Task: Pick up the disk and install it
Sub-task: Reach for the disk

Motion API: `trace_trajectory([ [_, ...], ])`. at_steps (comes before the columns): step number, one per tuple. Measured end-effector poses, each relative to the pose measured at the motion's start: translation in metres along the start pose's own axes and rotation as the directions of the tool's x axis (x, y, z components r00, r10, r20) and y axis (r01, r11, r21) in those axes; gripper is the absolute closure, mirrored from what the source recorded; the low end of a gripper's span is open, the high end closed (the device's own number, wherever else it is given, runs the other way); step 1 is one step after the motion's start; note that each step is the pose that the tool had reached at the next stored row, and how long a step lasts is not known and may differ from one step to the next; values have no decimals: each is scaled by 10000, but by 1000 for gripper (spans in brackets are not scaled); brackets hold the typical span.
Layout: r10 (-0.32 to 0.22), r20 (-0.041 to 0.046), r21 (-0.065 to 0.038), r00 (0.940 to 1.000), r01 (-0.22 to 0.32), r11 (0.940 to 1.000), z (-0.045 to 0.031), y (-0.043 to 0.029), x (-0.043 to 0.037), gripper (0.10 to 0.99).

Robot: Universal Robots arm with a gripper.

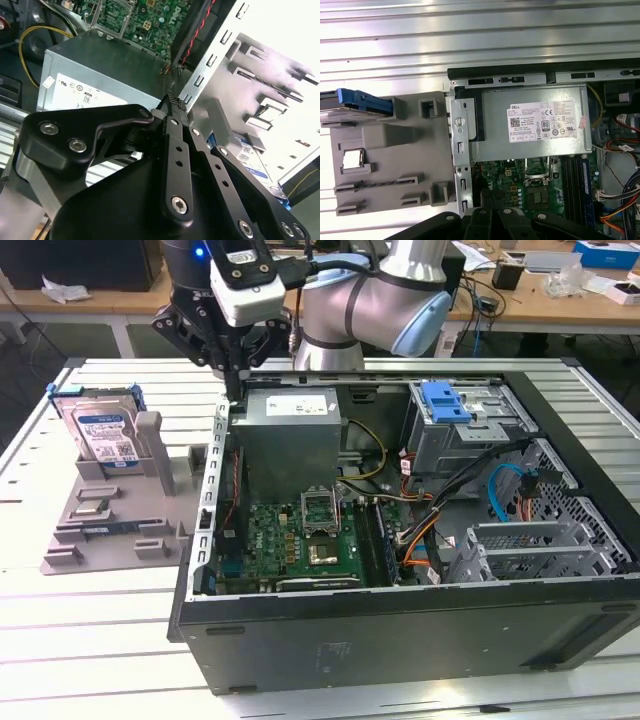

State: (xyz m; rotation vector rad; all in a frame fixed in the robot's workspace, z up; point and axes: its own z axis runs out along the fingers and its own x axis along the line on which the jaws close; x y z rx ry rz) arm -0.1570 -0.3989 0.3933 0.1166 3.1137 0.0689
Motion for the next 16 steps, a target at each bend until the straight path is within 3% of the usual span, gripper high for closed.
trace_trajectory([
  [16, -1, 0, -1, 10000, 1, 10000, -8, -22, 293, 984],
])
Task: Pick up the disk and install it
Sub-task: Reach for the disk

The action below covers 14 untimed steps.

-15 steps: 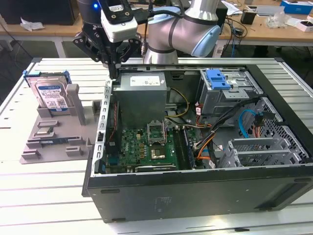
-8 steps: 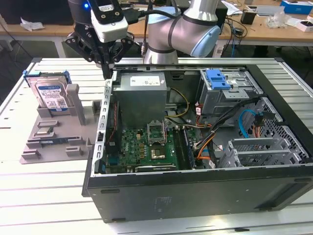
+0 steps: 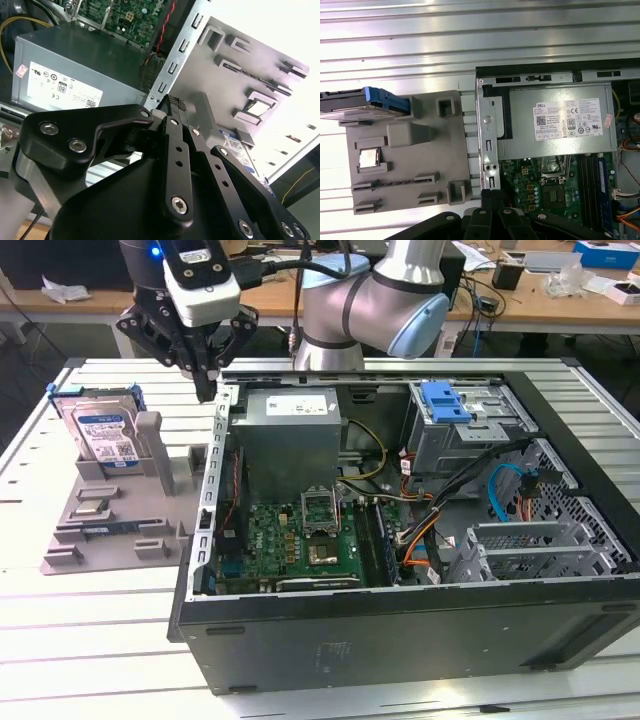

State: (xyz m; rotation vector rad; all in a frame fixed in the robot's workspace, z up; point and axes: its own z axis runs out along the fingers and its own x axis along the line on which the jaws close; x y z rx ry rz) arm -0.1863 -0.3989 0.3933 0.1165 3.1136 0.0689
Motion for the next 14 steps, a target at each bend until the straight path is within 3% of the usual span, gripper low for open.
trace_trajectory([
  [6, 1, 0, 0, 10000, -1, 10000, -3, -9, 124, 984],
  [14, 0, 0, 0, 10000, 0, 10000, -6, -17, 232, 984],
])
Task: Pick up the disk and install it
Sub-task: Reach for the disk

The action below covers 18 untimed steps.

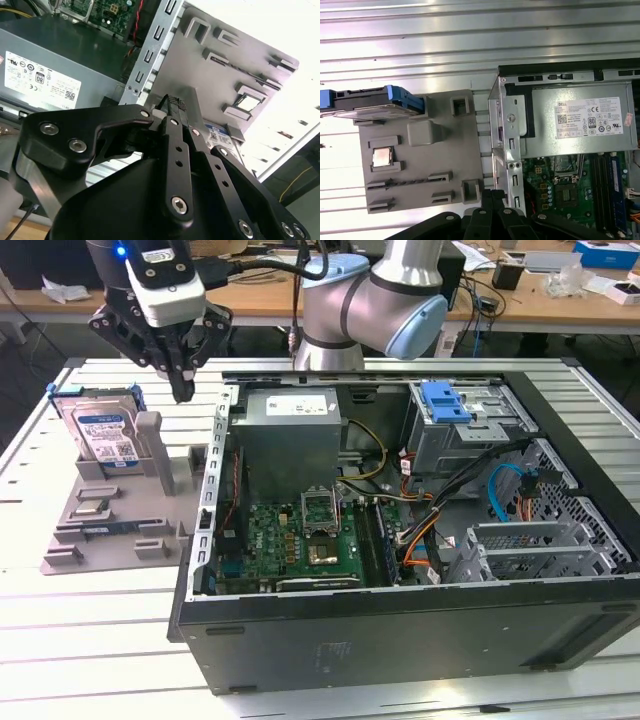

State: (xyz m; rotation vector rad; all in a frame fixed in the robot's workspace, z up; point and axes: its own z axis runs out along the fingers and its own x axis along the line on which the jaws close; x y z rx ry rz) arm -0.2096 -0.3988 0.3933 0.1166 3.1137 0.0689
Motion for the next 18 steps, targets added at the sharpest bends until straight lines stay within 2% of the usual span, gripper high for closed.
trace_trajectory([
  [18, 0, -1, 0, 10000, 0, 10000, -7, -17, 235, 984],
])
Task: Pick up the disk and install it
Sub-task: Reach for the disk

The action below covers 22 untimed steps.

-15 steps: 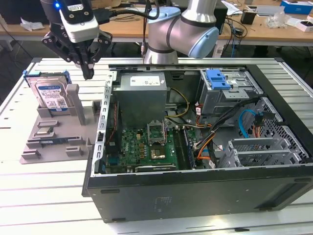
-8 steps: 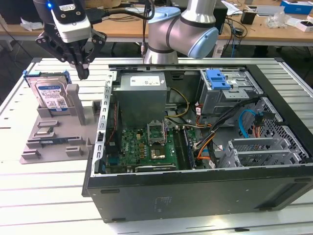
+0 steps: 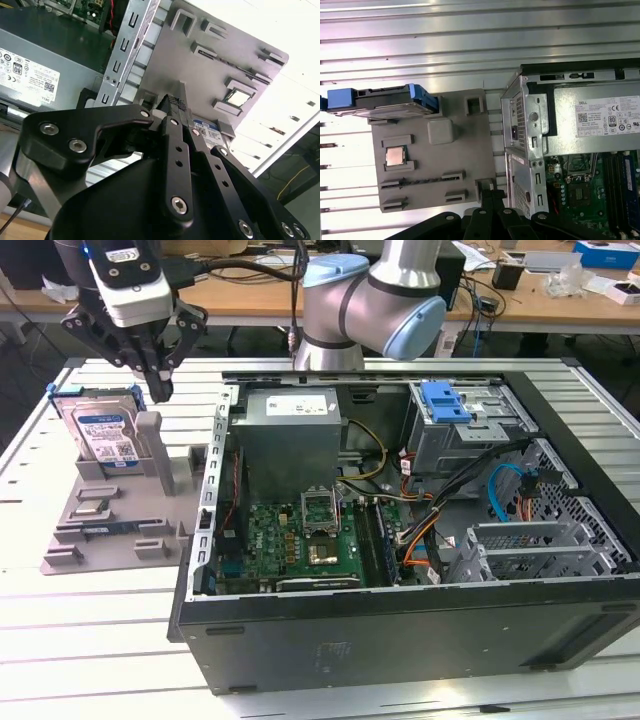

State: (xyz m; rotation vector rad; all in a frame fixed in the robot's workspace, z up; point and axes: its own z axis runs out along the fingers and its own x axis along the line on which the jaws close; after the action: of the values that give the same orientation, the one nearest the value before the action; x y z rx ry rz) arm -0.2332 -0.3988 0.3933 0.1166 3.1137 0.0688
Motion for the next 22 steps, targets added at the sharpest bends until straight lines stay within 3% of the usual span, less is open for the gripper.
trace_trajectory([
  [4, -1, 1, -1, 10000, 1, 10000, -2, -5, 69, 984],
  [15, 0, 1, -1, 10000, 0, 10000, -4, -11, 151, 984],
  [22, 0, 1, -1, 10000, 0, 10000, -6, -19, 262, 984],
])
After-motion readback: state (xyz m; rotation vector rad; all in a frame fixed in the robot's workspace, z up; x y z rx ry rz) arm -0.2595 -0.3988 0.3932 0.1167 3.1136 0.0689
